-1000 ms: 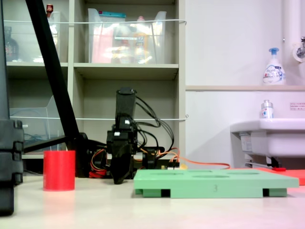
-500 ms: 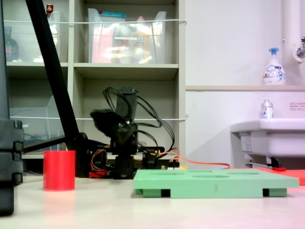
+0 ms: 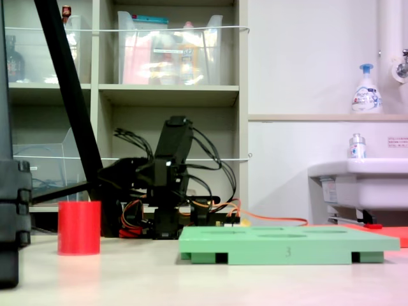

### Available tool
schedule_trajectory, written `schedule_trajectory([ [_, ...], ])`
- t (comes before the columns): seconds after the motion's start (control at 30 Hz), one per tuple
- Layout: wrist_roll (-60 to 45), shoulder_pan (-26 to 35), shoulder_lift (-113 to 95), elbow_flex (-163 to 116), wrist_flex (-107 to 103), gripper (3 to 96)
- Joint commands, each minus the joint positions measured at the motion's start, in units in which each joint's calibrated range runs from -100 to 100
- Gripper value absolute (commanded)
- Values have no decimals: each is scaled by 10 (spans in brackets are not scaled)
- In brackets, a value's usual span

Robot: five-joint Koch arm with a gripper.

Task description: Put the cylinder block into the corresponding hole

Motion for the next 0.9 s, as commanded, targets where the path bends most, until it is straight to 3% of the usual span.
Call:
schedule_trajectory([
  [0.03,-14,-9,-5,-10,13,649],
  [0.13,-15,-18,35,-10,81,775],
  [0.27,-6,-32,303,-10,287,804],
  [0.37,-2,-34,490,25,376,886],
  [0.9,4,-27,934,343,419,886],
])
